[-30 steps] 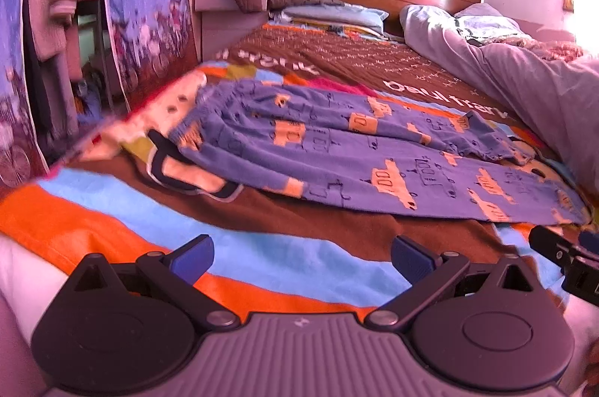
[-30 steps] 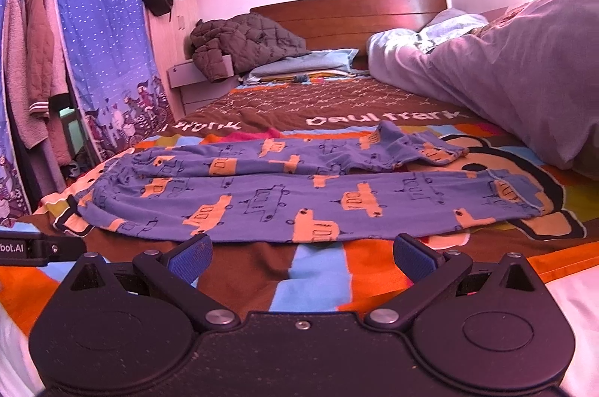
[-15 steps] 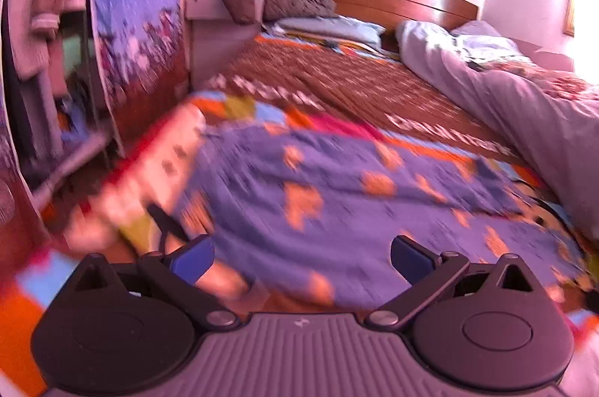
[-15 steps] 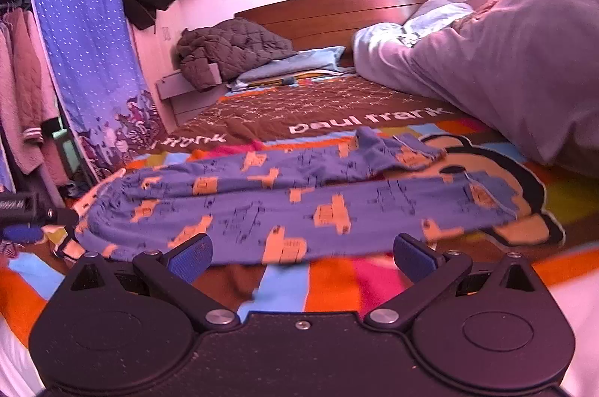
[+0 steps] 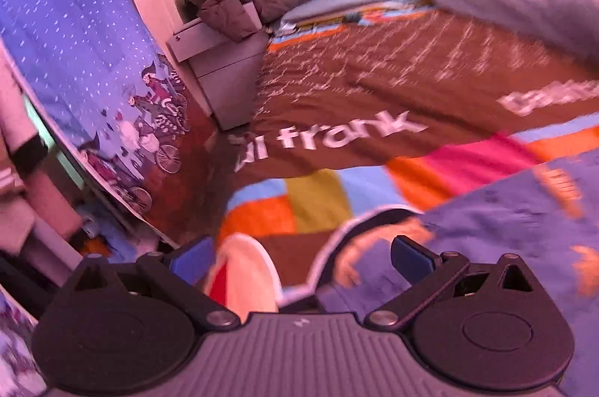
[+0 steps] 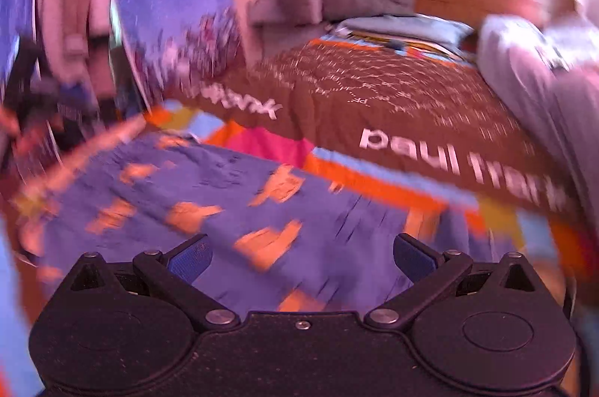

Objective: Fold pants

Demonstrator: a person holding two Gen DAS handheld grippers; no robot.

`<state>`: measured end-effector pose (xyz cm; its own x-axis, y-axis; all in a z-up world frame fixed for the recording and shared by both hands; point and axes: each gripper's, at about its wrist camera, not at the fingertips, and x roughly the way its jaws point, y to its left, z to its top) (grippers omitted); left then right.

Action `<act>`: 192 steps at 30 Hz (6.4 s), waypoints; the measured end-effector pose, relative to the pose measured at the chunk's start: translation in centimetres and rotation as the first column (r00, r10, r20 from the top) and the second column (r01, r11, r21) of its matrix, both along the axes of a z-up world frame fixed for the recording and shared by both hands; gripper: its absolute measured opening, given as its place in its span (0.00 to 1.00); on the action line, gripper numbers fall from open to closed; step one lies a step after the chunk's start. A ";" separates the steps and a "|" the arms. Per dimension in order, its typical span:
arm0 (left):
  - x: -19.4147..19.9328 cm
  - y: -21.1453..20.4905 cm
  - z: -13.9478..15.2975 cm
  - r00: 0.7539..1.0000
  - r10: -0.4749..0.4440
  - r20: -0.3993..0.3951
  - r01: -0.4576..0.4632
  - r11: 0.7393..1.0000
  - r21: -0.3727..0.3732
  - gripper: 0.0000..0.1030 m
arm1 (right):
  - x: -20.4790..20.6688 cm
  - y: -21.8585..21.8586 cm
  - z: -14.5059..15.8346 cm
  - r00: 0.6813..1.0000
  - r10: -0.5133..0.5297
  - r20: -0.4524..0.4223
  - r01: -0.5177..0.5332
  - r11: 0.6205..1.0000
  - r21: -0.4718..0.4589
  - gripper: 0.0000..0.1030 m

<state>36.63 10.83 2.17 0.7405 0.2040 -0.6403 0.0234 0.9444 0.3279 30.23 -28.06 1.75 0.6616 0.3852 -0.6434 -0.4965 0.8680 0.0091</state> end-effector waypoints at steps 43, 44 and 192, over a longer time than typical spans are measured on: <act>3.2 -5.1 -2.8 0.988 -0.101 -0.120 0.127 0.965 0.229 0.00 | 15.9 12.0 -4.4 0.986 0.142 0.085 -0.100 0.919 -0.382 0.01; 2.3 -5.1 -2.1 0.988 -0.112 -0.103 0.133 0.963 0.233 0.00 | 14.9 11.7 -3.6 0.984 0.140 0.107 -0.091 0.923 -0.373 0.01; -1.4 -45.6 -5.8 0.772 -0.574 -0.274 0.387 0.766 -0.513 0.59 | -15.2 -24.4 -8.3 0.720 -0.558 -0.412 0.693 0.547 0.470 0.51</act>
<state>35.28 -34.81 -3.58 0.3274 -0.4539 -0.8287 0.5493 0.8051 -0.2238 15.04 -52.49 -6.54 0.7671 0.2431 -0.5937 0.2433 0.7460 0.6199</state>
